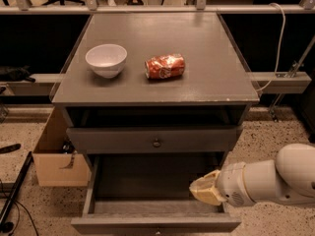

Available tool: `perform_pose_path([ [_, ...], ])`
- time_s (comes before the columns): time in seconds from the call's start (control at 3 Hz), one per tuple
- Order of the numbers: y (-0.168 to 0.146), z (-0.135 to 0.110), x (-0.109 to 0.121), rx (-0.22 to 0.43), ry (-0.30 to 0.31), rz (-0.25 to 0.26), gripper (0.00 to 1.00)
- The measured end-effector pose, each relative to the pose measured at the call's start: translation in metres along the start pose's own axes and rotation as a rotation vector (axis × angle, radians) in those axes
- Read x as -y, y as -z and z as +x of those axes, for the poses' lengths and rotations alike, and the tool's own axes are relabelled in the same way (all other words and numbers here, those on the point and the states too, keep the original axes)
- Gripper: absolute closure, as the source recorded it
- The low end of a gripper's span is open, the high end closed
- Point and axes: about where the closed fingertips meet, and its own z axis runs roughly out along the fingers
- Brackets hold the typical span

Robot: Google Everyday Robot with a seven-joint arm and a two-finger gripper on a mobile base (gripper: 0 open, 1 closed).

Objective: Close middle drawer

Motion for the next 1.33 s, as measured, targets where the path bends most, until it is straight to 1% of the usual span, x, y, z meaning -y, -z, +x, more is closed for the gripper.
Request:
perform_pose_path([
  [0.33,-0.009,0.016,-0.003,-0.083,-0.029,0.018,1.00],
  [0.67,-0.037,0.061,-0.003,-0.197,-0.138,0.042,1.00],
  [1.0,-0.074,0.102,0.005,-0.222,-0.310,0.089,1.00],
  [1.33,-0.074,0.102,0.005,-0.221,-0.308,0.088,1.00],
])
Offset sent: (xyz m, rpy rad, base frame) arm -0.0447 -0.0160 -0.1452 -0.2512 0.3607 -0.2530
